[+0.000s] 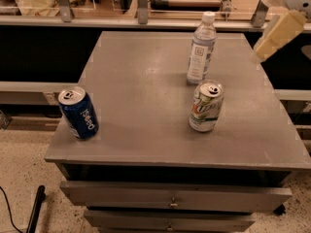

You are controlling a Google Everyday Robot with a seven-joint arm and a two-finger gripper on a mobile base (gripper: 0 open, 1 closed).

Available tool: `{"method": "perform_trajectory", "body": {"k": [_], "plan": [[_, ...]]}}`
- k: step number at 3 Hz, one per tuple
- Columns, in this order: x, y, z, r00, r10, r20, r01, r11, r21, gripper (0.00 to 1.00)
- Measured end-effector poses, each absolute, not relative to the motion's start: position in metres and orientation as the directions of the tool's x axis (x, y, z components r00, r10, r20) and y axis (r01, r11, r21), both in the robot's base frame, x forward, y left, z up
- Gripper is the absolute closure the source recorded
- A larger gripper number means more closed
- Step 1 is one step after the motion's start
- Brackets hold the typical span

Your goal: Move blue plastic bottle near pepsi can

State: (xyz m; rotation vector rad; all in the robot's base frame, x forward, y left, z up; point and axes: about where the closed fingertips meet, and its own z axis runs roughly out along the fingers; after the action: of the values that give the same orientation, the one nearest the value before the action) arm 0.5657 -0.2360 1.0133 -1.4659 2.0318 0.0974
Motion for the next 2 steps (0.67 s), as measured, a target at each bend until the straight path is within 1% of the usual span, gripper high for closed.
{"method": "perform_trajectory", "body": {"k": [1, 2], "plan": [[0.614, -0.208, 1.035, -0.143, -0.737, -0.660, -0.855, 0.428, -0.293, 0.00], [0.647, -0.189, 1.047, -0.162, -0.624, -0.764, -0.808, 0.528, -0.261, 0.00]]}}
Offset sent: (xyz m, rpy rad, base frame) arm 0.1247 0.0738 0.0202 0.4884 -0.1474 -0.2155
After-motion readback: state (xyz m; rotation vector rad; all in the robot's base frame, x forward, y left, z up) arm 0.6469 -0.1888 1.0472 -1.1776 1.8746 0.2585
